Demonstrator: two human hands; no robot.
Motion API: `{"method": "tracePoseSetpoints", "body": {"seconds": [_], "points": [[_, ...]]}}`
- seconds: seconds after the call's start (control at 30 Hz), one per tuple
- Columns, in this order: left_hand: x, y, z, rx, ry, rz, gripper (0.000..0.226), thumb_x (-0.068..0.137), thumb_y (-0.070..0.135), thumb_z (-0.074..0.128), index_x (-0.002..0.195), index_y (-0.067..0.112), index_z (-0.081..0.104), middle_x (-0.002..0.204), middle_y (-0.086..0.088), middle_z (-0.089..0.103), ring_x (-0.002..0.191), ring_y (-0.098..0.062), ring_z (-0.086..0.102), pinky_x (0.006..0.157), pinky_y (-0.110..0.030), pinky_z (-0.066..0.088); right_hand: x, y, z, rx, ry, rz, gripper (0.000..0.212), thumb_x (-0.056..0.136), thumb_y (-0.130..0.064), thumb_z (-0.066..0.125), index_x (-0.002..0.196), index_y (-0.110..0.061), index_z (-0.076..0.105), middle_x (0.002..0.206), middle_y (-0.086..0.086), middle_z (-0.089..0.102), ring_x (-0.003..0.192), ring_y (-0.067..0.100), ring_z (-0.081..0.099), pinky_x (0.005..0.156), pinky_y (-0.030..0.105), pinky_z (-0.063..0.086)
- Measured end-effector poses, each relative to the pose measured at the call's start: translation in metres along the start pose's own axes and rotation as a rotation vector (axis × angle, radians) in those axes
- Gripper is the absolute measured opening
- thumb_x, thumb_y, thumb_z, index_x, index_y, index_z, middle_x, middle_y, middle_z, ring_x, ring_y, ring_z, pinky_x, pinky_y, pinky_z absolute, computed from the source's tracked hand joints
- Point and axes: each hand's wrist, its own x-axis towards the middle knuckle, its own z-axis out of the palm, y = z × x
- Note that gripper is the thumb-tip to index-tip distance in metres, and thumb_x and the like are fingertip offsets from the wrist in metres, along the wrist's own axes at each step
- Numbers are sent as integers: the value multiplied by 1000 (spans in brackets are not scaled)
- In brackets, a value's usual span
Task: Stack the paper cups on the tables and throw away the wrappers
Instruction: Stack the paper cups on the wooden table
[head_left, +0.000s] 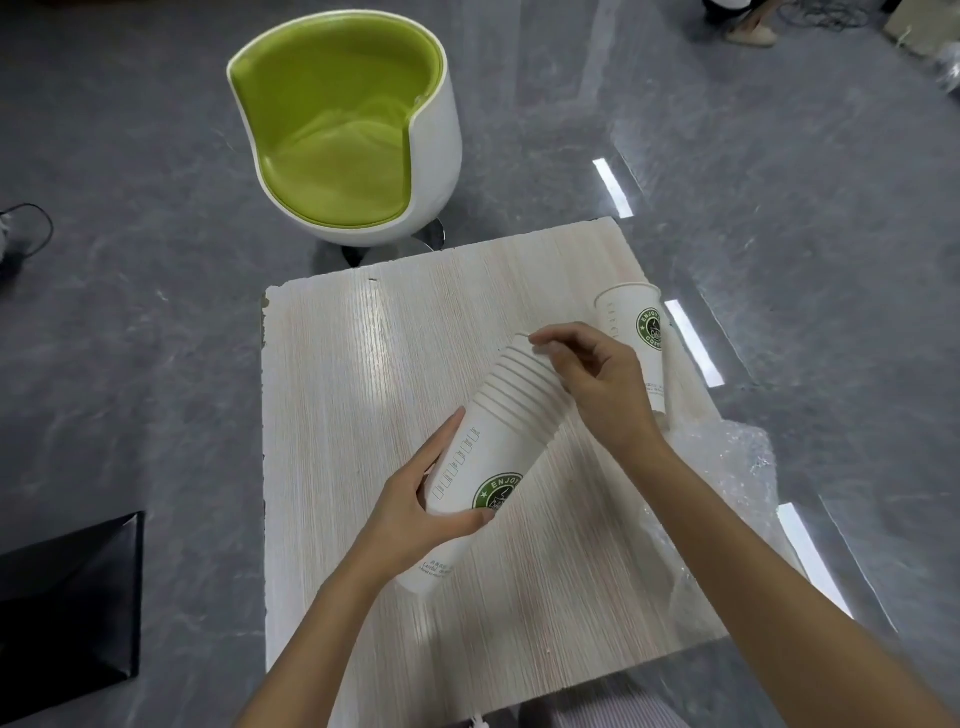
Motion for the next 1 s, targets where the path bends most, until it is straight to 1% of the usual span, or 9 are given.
{"method": "tracePoseSetpoints", "body": {"seconds": [0.13,0.23,0.37,0.53,0.67,0.73,0.83,0.9,1.0], "points": [[-1,3,3,-5,-7,6,94,64,37,83,137,65,31,135,30,51,119,0,57,87,-20,54,-7,0,3,11,53,-2,21,92,-2,52,94,-15,69,92,-11,70,89,-4,62,81,10,45],[0,6,6,-5,-24,8,95,64,37,83,141,57,30,135,32,50,119,1,56,88,-20,53,-12,0,3,36,93,2,20,93,-2,52,95,-12,69,95,-5,71,90,-4,63,82,9,45],[2,8,8,-7,-44,0,96,66,30,85,143,51,30,134,34,51,119,2,56,86,-16,52,-15,1,1,27,105,17,20,93,-4,52,95,-13,70,96,-4,71,92,-2,63,83,9,44],[7,13,14,-10,-70,7,96,65,36,84,144,51,31,139,30,48,122,1,54,88,-17,52,-14,1,-8,6,122,33,20,93,-4,52,95,-13,70,95,-5,72,92,-3,63,83,9,44],[13,15,21,2,-73,10,96,64,41,82,144,53,29,141,28,47,123,0,53,92,-23,53,-11,0,-15,-6,136,42,20,93,-4,52,96,-13,70,93,-9,70,89,-7,62,81,8,44],[16,14,24,1,-72,11,98,64,41,83,145,51,29,141,28,47,124,-1,53,95,-26,53,-8,-1,-18,-5,135,43,21,92,-3,53,95,-14,70,92,-10,70,89,-7,62,81,8,45],[21,14,27,6,-64,0,100,62,42,85,143,55,29,141,28,46,124,1,53,95,-23,52,-3,-1,-23,-14,119,39,22,92,-2,53,93,-15,69,90,-11,69,86,-7,61,81,8,46],[25,14,29,9,-52,-6,99,64,37,88,140,60,29,142,27,46,123,2,53,92,-19,52,2,1,-26,-28,97,44,21,92,-2,53,92,-15,70,89,-11,69,86,-6,61,80,9,46],[32,13,31,6,-36,-13,99,70,23,88,143,54,29,144,22,47,121,2,54,89,-15,51,11,5,-32,-23,69,47,20,92,-3,53,94,-13,70,89,-9,69,86,-3,62,78,12,46]]}}
